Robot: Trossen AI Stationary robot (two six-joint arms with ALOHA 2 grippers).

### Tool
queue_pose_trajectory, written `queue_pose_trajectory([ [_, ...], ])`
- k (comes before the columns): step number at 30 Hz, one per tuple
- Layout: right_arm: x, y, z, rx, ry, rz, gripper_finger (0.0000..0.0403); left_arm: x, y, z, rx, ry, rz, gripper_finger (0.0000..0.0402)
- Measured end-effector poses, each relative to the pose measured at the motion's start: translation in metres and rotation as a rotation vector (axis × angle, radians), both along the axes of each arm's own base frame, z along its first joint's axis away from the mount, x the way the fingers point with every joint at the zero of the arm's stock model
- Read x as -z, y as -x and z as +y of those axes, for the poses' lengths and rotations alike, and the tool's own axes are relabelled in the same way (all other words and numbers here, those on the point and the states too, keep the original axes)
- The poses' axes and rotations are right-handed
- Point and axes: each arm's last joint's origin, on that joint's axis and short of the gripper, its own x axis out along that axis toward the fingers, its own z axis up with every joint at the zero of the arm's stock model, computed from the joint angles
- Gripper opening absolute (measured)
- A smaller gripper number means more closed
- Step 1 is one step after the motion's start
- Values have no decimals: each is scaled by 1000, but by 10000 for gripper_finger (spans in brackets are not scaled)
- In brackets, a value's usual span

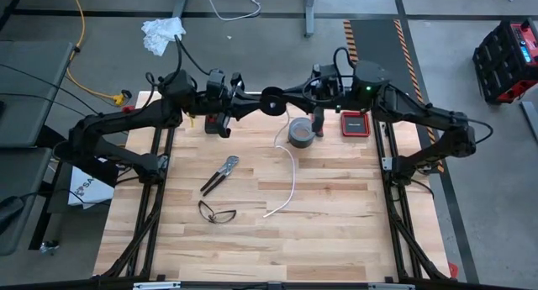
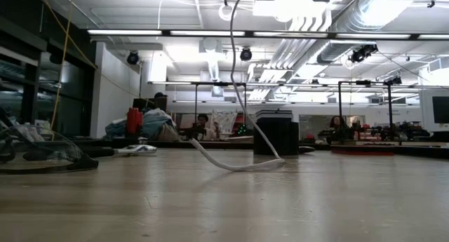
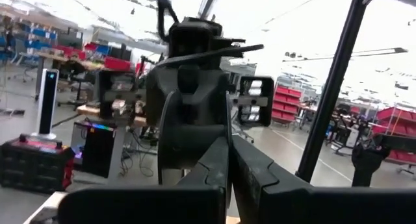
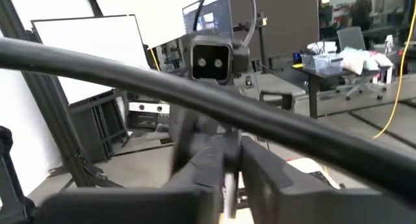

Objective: Coil cords
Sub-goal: Coil the white wire onto the black spool

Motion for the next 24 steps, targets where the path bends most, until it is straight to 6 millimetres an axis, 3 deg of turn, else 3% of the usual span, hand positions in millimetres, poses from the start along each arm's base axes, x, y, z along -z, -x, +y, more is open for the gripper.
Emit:
queue_pose_trajectory([
  [6,-12,30,1,104,36,15,137,-10,16,8,-23,78,-33,1],
  [10,-11,42,4,114,0,71,164,-22,28,12,5,203,-104,1],
  [15,2,22,11,22,13,126,167,-32,33,9,118,345,-197,1],
  [24,3,-16,11,-84,3,-42,167,-36,35,7,117,409,-245,0],
])
